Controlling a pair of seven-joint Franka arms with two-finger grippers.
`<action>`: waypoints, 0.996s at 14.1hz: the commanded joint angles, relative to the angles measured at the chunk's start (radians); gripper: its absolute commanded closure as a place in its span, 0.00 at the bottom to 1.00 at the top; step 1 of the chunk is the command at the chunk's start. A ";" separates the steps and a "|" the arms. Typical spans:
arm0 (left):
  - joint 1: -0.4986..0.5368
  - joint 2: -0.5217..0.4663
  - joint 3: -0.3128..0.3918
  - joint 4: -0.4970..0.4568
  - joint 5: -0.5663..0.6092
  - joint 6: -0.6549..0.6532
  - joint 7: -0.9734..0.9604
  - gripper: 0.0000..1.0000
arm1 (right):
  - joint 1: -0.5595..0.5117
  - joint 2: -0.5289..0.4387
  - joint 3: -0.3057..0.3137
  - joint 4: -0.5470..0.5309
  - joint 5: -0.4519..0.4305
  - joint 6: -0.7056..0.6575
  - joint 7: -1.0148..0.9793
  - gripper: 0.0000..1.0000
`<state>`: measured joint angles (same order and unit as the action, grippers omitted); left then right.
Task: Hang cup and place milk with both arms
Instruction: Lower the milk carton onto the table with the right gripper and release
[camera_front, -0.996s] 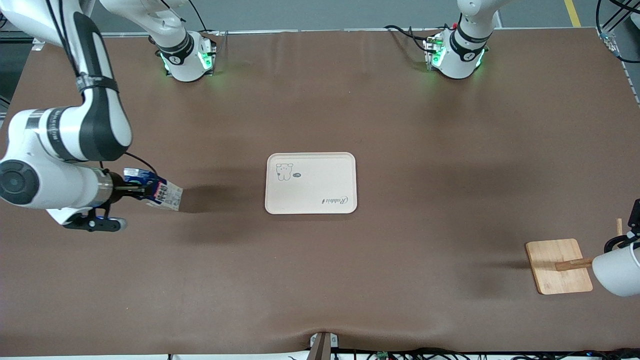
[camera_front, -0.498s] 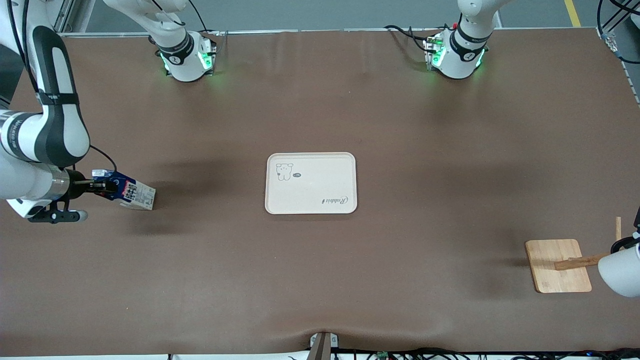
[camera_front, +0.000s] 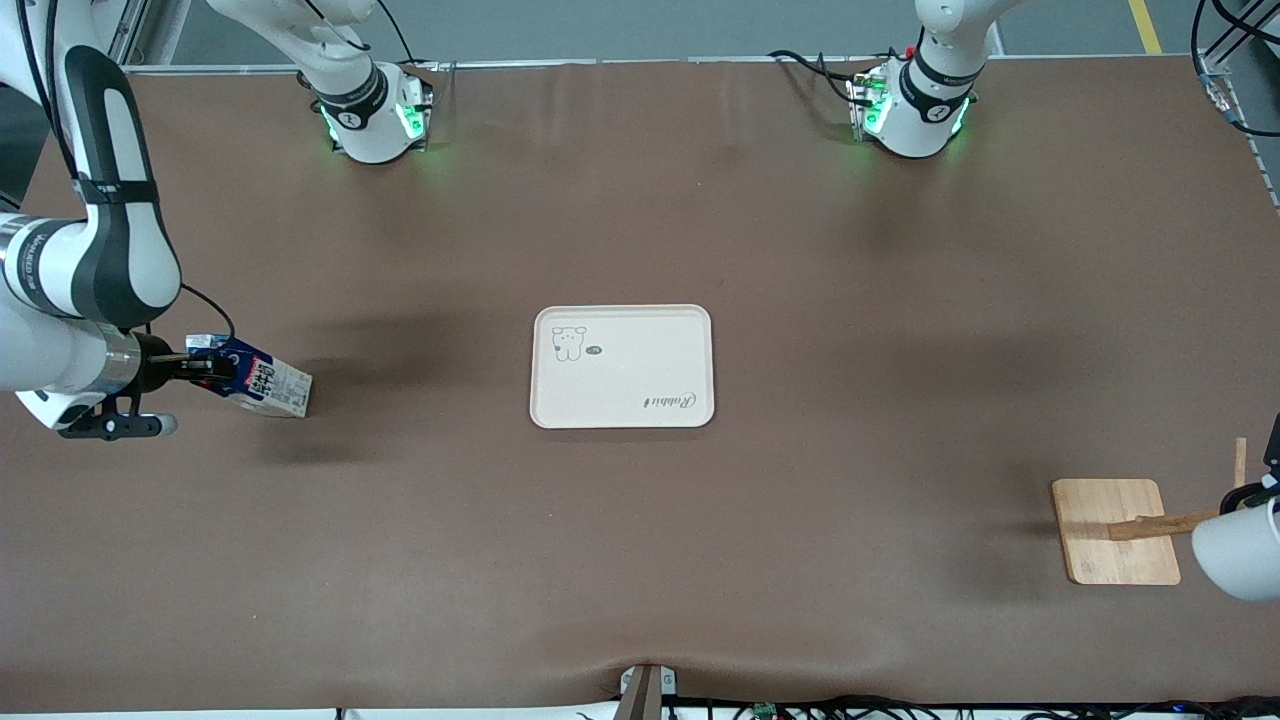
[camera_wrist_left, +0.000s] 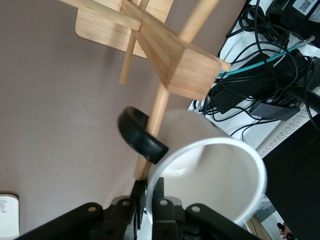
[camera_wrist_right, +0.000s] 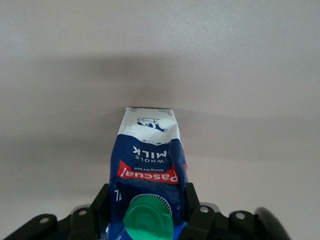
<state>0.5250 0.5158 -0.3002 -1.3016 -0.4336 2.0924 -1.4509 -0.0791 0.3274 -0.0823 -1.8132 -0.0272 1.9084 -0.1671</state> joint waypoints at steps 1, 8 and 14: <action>0.000 0.026 -0.008 0.024 -0.020 0.023 0.023 0.54 | 0.024 -0.021 0.015 -0.034 -0.120 -0.005 0.052 0.99; -0.005 0.046 -0.023 0.053 -0.020 0.026 0.018 0.44 | 0.012 -0.015 0.019 0.020 -0.116 -0.043 0.054 0.00; -0.020 -0.002 -0.046 0.053 -0.007 0.006 0.018 0.00 | 0.044 -0.013 0.027 0.204 -0.088 -0.138 0.052 0.00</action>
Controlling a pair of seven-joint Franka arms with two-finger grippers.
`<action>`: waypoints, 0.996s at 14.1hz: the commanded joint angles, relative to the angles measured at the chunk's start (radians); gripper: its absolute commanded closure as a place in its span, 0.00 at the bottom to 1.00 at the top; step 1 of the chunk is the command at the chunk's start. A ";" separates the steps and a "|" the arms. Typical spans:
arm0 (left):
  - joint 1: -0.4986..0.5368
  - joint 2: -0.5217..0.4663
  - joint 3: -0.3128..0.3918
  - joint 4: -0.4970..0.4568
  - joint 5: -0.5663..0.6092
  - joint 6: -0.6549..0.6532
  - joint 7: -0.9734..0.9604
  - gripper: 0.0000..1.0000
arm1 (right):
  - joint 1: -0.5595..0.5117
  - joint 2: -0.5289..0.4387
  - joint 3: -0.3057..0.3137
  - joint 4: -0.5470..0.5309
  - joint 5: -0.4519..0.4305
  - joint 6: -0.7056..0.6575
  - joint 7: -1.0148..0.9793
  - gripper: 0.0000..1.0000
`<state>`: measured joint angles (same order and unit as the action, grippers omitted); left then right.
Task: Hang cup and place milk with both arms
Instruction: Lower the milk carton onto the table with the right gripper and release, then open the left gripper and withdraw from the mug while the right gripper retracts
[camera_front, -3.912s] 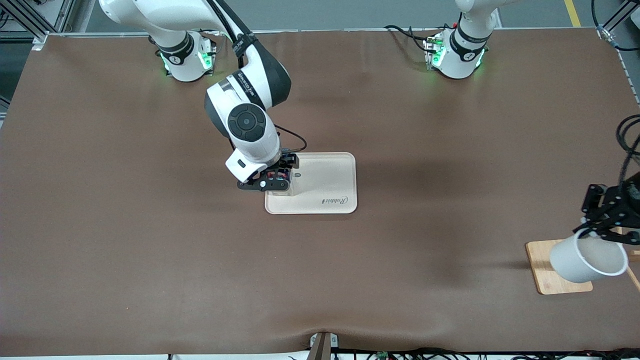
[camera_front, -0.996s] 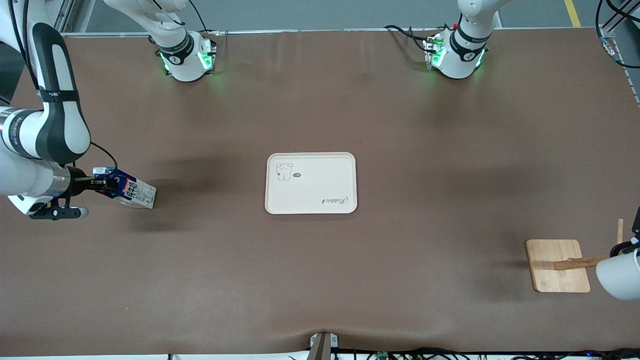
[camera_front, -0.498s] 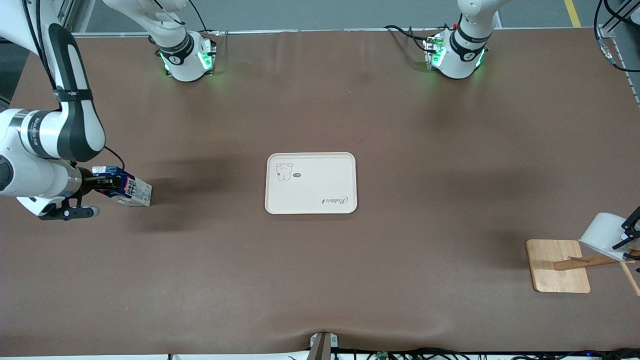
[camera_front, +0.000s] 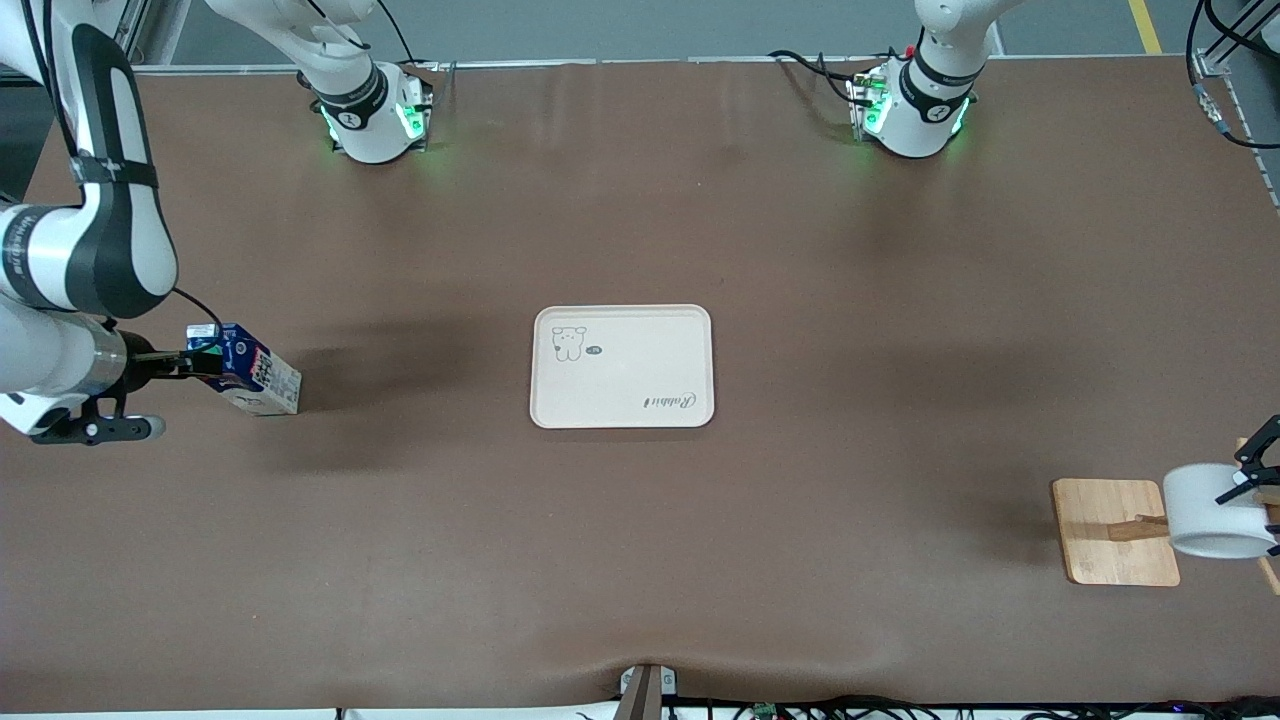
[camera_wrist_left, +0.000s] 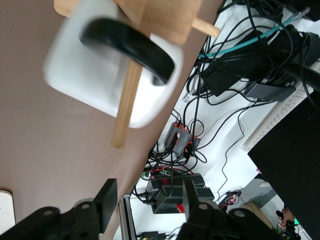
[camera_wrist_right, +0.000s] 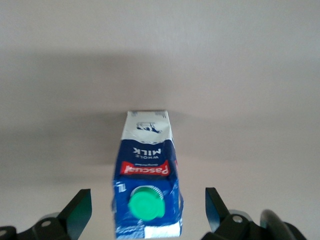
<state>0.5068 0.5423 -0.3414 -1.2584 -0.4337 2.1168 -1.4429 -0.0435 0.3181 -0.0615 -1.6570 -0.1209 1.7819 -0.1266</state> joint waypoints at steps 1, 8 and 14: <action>-0.011 -0.039 -0.007 0.010 0.019 -0.026 0.010 0.00 | 0.010 -0.005 0.006 0.096 0.092 -0.004 0.009 0.00; -0.071 -0.111 -0.088 0.004 0.306 -0.237 0.016 0.00 | 0.057 0.018 0.006 0.449 0.084 -0.072 0.010 0.00; -0.071 -0.139 -0.258 0.004 0.497 -0.441 0.032 0.00 | 0.070 -0.126 0.009 0.455 0.095 -0.287 0.016 0.00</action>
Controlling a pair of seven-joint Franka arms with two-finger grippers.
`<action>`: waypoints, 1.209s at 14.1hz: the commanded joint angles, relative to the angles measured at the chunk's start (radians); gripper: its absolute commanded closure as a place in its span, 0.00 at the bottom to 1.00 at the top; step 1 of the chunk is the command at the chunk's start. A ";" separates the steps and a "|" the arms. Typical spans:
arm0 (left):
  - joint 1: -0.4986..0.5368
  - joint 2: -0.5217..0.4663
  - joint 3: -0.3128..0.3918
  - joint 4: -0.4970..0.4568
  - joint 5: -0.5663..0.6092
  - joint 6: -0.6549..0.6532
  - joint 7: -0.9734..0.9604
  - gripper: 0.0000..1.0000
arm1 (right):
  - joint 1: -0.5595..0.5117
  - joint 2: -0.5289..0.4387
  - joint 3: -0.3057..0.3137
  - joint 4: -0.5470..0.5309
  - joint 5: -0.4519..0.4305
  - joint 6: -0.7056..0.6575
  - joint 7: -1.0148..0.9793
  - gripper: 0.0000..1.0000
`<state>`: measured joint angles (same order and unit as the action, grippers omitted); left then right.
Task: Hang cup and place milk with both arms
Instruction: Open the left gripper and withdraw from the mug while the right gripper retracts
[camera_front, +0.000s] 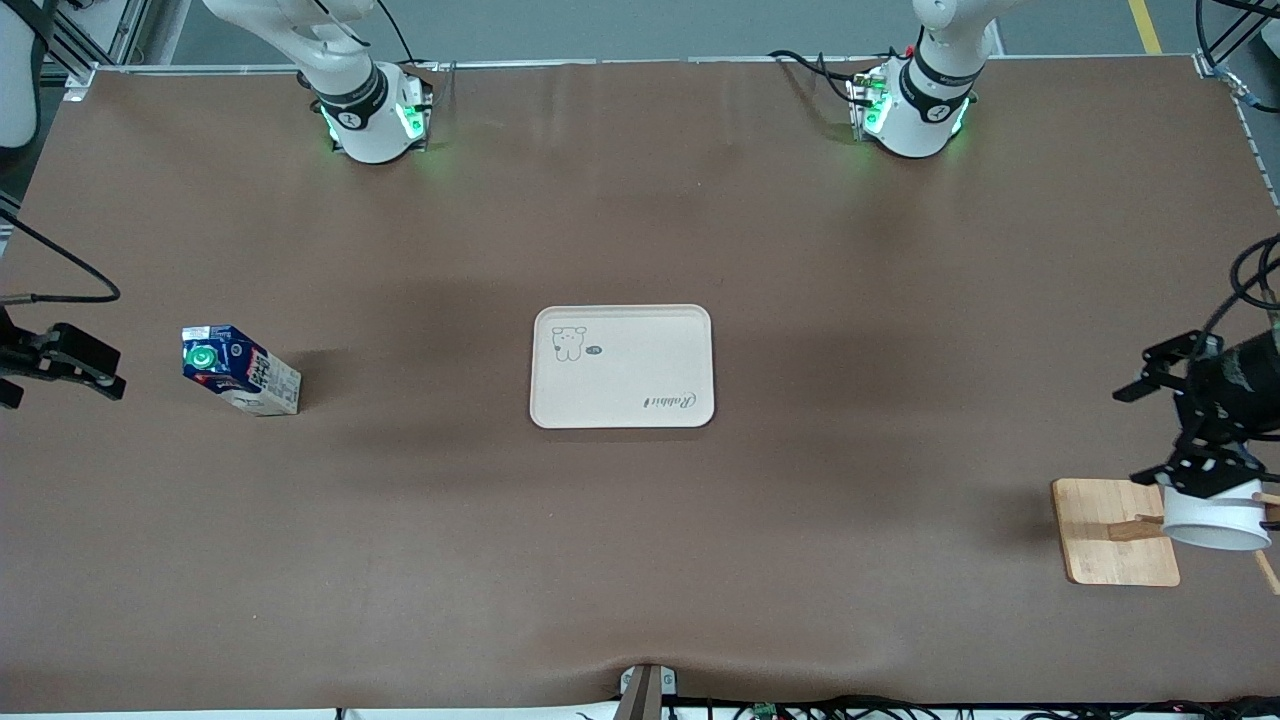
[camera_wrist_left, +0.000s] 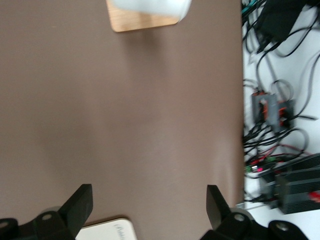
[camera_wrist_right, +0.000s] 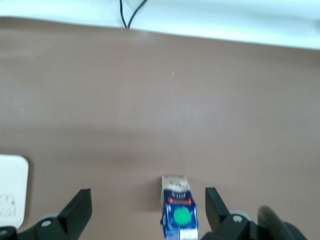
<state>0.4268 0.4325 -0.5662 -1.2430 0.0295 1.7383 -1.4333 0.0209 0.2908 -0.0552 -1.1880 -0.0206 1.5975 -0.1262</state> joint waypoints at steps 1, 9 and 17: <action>0.009 -0.041 -0.058 -0.012 0.049 -0.097 0.039 0.00 | 0.016 -0.137 0.002 -0.039 -0.005 -0.163 0.019 0.00; 0.012 -0.080 -0.196 -0.019 0.127 -0.285 0.220 0.00 | 0.010 -0.556 0.000 -0.666 -0.004 0.034 0.019 0.00; 0.023 -0.149 -0.210 -0.024 0.191 -0.341 0.589 0.00 | -0.016 -0.417 0.001 -0.463 -0.004 0.019 0.005 0.00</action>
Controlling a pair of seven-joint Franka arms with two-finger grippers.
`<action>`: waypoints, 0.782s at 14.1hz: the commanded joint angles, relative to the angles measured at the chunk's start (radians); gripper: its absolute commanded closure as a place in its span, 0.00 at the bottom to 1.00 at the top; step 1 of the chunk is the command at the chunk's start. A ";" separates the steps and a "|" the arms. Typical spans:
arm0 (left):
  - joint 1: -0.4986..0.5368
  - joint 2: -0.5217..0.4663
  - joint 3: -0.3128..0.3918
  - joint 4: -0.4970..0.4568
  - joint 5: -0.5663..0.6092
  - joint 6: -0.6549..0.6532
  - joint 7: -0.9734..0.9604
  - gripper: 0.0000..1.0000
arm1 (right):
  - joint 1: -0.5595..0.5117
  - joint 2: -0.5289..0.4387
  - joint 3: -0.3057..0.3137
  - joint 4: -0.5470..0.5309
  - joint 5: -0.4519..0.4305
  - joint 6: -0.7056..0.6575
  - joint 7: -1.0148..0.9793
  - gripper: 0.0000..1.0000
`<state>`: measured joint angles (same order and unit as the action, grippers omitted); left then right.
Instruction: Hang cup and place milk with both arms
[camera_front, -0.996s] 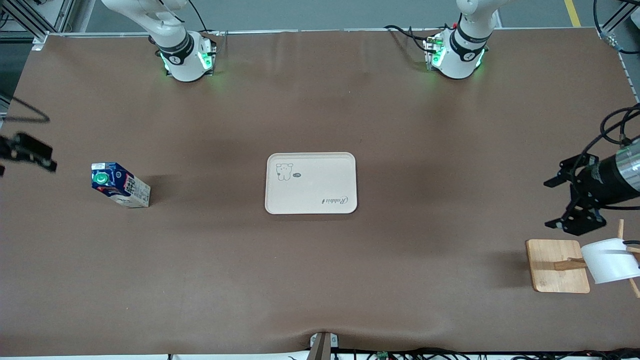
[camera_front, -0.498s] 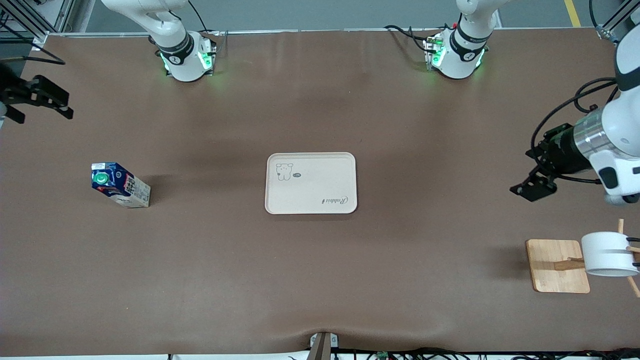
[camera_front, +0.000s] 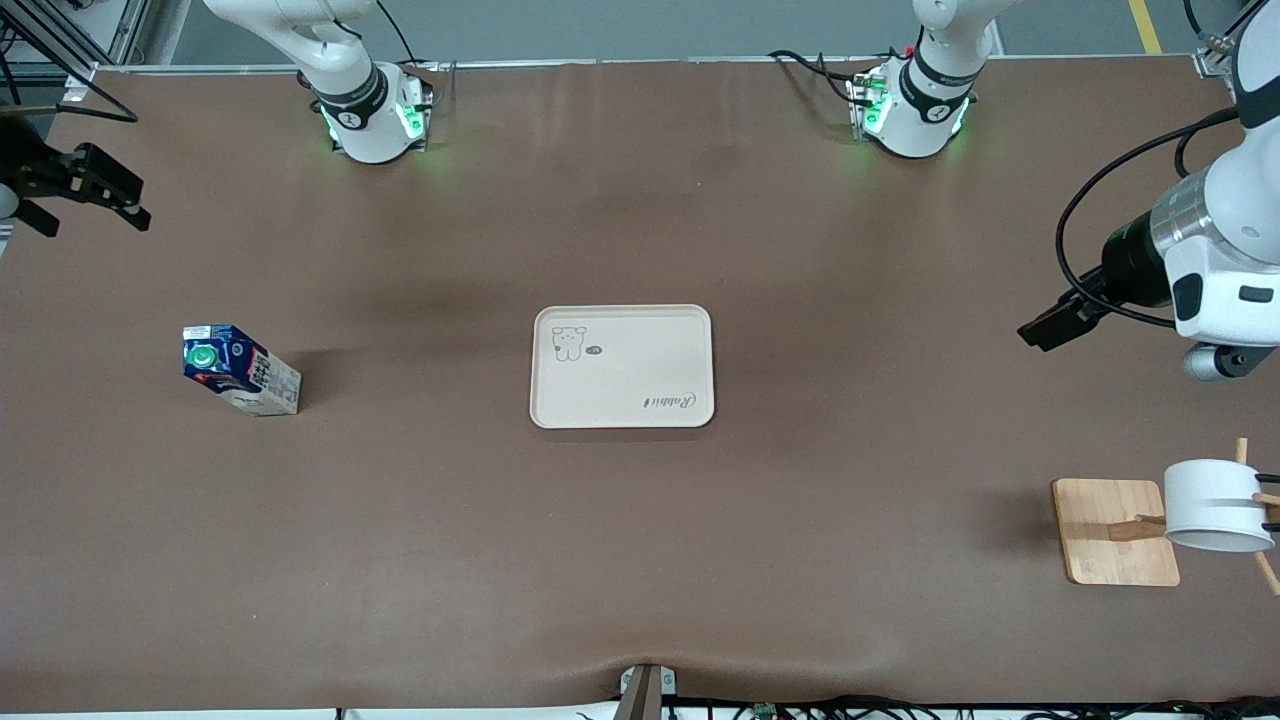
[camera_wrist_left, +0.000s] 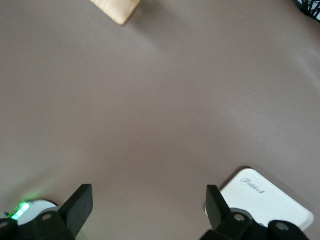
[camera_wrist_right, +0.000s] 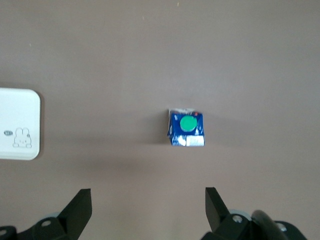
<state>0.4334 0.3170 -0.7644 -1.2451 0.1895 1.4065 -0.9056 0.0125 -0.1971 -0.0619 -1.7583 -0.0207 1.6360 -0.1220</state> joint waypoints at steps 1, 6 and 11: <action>0.016 -0.044 -0.009 -0.022 0.031 -0.009 0.095 0.00 | -0.011 0.082 0.008 0.126 -0.004 -0.019 0.001 0.00; 0.022 -0.072 0.003 -0.020 0.031 -0.021 0.266 0.00 | -0.003 0.084 0.011 0.137 -0.002 -0.018 0.001 0.00; 0.038 -0.096 0.022 -0.019 0.030 -0.023 0.355 0.00 | -0.006 0.085 0.010 0.135 -0.002 -0.027 0.002 0.00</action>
<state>0.4625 0.2684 -0.7575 -1.2455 0.2061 1.3904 -0.5911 0.0128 -0.1232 -0.0575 -1.6476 -0.0206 1.6310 -0.1223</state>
